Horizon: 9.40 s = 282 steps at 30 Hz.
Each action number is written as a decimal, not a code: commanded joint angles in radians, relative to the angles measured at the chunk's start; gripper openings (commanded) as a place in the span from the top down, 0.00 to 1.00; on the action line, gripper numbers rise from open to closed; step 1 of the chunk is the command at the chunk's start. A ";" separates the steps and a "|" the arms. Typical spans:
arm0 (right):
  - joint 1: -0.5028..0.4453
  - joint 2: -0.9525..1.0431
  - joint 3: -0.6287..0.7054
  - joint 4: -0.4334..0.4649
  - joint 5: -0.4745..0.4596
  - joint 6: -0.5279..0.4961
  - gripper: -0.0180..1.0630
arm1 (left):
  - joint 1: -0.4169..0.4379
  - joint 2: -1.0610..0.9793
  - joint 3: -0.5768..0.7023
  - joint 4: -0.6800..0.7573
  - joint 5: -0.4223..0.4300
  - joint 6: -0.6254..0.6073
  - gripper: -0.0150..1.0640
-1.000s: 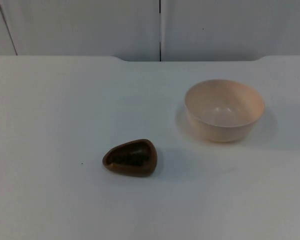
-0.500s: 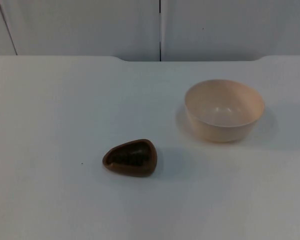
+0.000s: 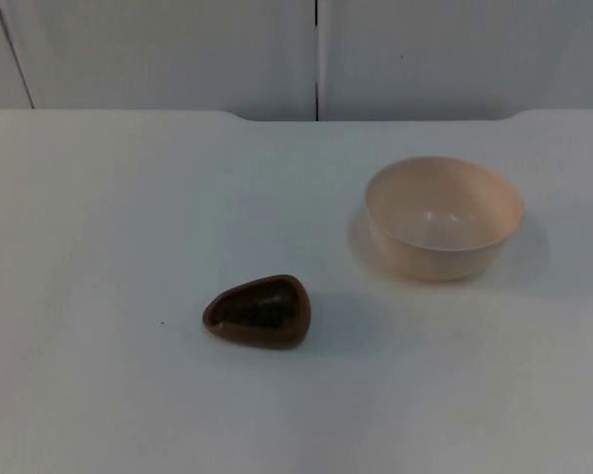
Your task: Pick up the bowl with the left hand and pour the coffee beans from the cup into the bowl with the right hand.
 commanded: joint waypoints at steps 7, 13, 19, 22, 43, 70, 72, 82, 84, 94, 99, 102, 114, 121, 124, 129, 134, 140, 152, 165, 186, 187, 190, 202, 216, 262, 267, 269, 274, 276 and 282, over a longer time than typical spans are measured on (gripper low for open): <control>-0.008 -0.003 0.001 -0.003 -0.005 0.004 0.01 | -0.038 0.071 -0.027 -0.041 0.005 0.021 0.06; -0.008 -0.003 0.001 -0.003 -0.005 0.004 0.01 | -0.161 0.139 -0.027 -0.037 -0.052 0.017 0.06; -0.008 -0.003 0.001 -0.003 -0.005 0.004 0.01 | -0.296 0.234 -0.027 -0.025 -0.135 -0.006 0.06; -0.008 -0.003 0.001 -0.003 -0.005 0.004 0.01 | -0.366 0.297 -0.029 -0.005 -0.188 -0.029 0.06; -0.008 -0.003 0.001 -0.003 -0.005 0.004 0.01 | -0.547 0.716 -0.419 0.244 -0.125 -0.290 0.06; -0.008 -0.003 0.001 -0.003 -0.005 0.004 0.01 | -0.608 1.173 -0.820 0.424 -0.071 -0.626 0.06; -0.008 -0.003 0.001 -0.003 -0.005 0.004 0.01 | -0.608 1.206 -0.855 0.471 -0.060 -0.676 0.06; -0.008 -0.003 0.001 -0.003 -0.005 0.004 0.01 | -0.606 1.346 -0.999 0.559 -0.028 -0.780 0.06; -0.008 -0.003 0.001 -0.003 -0.005 0.004 0.01 | -0.603 1.383 -1.039 0.565 -0.006 -0.799 0.06; -0.008 -0.003 0.001 -0.003 -0.005 0.008 0.01 | -0.554 1.482 -1.136 0.530 0.017 -0.824 0.06; -0.008 -0.003 0.001 -0.003 -0.005 0.008 0.01 | -0.500 1.493 -1.136 0.508 0.032 -0.822 0.06; -0.008 -0.003 0.001 -0.003 -0.005 0.009 0.01 | -0.498 1.493 -1.136 0.536 0.015 -0.822 0.06; -0.008 -0.003 0.001 -0.003 -0.005 0.011 0.01 | -0.517 1.567 -1.142 0.538 -0.033 -0.826 0.06; -0.008 -0.003 0.001 -0.003 -0.005 0.011 0.01 | -0.517 1.578 -1.142 0.536 -0.038 -0.812 0.06; -0.008 -0.003 0.001 -0.003 -0.005 0.011 0.01 | -0.517 1.578 -1.142 0.536 -0.038 -0.812 0.06; -0.008 -0.003 0.001 -0.003 -0.005 0.011 0.01 | -0.517 1.578 -1.142 0.536 -0.027 -0.812 0.14; -0.008 -0.003 0.001 -0.003 -0.005 0.011 0.01 | -0.517 1.578 -1.142 0.515 -0.027 -0.812 0.33; -0.008 -0.003 0.001 -0.003 -0.005 0.011 0.01 | -0.524 1.569 -1.142 0.508 -0.033 -0.812 0.70; -0.008 -0.003 0.001 -0.003 -0.005 0.011 0.01 | -0.526 1.503 -1.142 0.479 -0.022 -0.812 0.99; -0.006 -0.003 0.001 -0.003 -0.005 0.011 0.01 | -0.522 1.387 -1.142 0.538 0.123 -0.812 0.99; -0.004 -0.003 0.001 -0.003 -0.005 0.011 0.01 | -0.553 1.282 -1.092 0.585 0.227 -0.812 0.99; -0.004 -0.003 0.001 -0.003 -0.005 0.011 0.01 | -0.553 1.282 -1.092 0.585 0.227 -0.812 0.99; -0.004 -0.003 0.001 -0.003 -0.005 0.011 0.01 | -0.557 1.233 -0.998 0.602 0.184 -0.812 0.99; -0.004 -0.003 0.001 -0.003 -0.005 0.011 0.01 | -0.557 0.931 -0.434 0.580 -0.108 -0.812 0.99; -0.004 -0.003 0.001 -0.003 -0.005 0.011 0.01 | -0.557 0.600 0.038 0.577 -0.266 -0.812 0.99; -0.005 0.655 -0.260 0.079 -0.232 -0.043 0.01 | -0.557 0.407 0.271 0.569 -0.304 -0.795 0.99; -0.005 0.851 -0.376 0.087 -0.237 -0.076 0.01 | -0.557 0.407 0.271 0.569 -0.305 -0.795 0.99; -0.005 0.935 -0.430 0.087 -0.234 -0.078 0.01 | -0.557 0.407 0.271 0.569 -0.305 -0.795 0.99; -0.005 1.039 -0.494 0.087 -0.233 -0.078 0.01 | -0.557 0.407 0.271 0.569 -0.308 -0.795 0.99; -0.005 1.119 -0.542 0.108 -0.223 -0.078 0.01 | -0.557 0.407 0.271 0.569 -0.308 -0.795 0.99; 0.039 1.261 -0.633 0.135 -0.183 -0.084 0.01 | -0.557 0.407 0.271 0.569 -0.309 -0.795 0.99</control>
